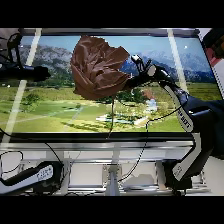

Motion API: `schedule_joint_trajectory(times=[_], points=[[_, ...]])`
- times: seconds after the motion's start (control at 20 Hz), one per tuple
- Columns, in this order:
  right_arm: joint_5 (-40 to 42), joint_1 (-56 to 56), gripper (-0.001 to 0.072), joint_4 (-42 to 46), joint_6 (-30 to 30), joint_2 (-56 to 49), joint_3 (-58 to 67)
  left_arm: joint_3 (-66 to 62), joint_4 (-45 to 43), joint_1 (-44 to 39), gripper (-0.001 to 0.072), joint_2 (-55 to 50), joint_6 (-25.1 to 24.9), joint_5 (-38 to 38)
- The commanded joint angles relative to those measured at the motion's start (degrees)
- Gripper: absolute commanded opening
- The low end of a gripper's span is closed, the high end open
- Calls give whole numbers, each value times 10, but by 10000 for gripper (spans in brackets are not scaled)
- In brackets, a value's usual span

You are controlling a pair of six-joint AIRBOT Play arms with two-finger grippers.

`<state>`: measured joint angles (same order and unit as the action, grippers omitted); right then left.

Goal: Fold the clothes and pants, and hang the long-sleeved shirts on hangers.

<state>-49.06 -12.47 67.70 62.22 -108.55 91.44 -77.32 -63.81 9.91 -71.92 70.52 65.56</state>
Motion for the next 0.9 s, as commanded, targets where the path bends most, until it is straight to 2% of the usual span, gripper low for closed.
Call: schedule_joint_trajectory(times=[0.0, 0.05, 0.1, 0.15, 0.2, 0.35, 0.45, 0.65, 0.85], points=[[-55, -1, 32, 6, 3, 16, 4, 0, 0, 0, 25, -22, 0, -5], [-88, -1, 32, 18, 3, 27, 7, 0, 0, -2, 26, -31, 0, -9], [-122, -1, 31, 37, 3, 41, 7, 0, 10, -5, 115, -43, 0, -19], [-158, -1, 30, 60, 3, 57, 6, 0, 33, -8, 383, -56, 0, -36], [-194, -1, 29, 83, 8, 75, 6, 0, 67, -11, 548, -68, 0, -52], [-232, -1, 29, 107, 29, 145, -15, 0, 158, -27, 565, -97, -7, -102], [-230, -1, 29, 99, 29, 210, -61, 0, 159, -44, 566, -109, -11, -125], [-238, -1, 29, 97, 31, 385, -239, 0, 159, -83, 565, -142, -11, -140], [-267, 0, 30, 108, 66, 602, -431, 0, 159, -120, 565, -183, -10, -160]])
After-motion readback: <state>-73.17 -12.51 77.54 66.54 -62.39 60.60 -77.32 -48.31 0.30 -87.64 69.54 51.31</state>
